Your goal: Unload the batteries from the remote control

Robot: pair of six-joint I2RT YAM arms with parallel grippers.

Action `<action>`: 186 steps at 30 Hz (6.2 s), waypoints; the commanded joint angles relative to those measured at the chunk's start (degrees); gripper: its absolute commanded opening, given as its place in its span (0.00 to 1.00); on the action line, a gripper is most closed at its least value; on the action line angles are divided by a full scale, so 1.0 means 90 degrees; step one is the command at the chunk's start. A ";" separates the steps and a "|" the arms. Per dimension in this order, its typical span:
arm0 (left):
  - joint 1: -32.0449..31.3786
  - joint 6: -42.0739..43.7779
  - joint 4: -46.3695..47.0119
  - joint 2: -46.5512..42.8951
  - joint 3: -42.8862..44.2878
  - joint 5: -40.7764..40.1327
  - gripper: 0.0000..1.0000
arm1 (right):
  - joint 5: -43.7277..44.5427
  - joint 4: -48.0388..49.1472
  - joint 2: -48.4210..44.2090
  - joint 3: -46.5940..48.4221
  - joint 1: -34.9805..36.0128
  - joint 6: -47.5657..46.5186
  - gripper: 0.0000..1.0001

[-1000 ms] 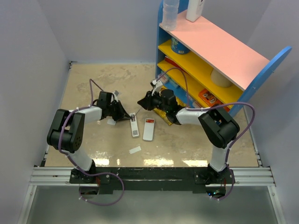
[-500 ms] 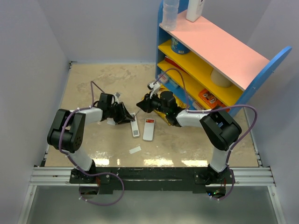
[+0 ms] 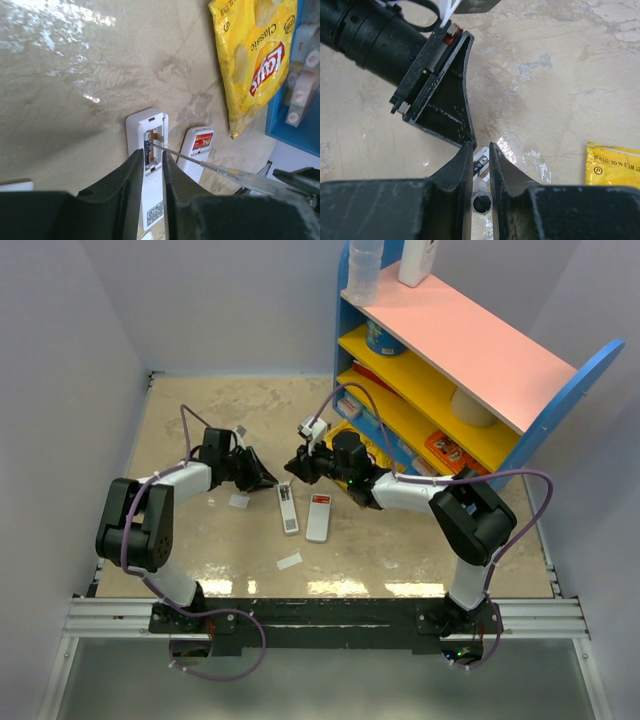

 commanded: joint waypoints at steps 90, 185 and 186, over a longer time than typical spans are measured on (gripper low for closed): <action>0.0463 0.0313 -0.0861 -0.0401 0.0713 -0.0701 0.13 | 0.1275 -0.1008 -0.0739 0.0251 0.0158 0.2042 0.00; -0.1098 0.0147 -0.0285 -0.0998 0.0108 -0.0741 0.31 | 0.1215 -0.2033 -0.2173 -0.0743 0.0460 0.1494 0.00; -0.1098 0.0147 -0.0295 -0.1007 0.0118 -0.0750 0.31 | 0.1275 -0.2043 -0.2183 -0.0753 0.0490 0.1455 0.00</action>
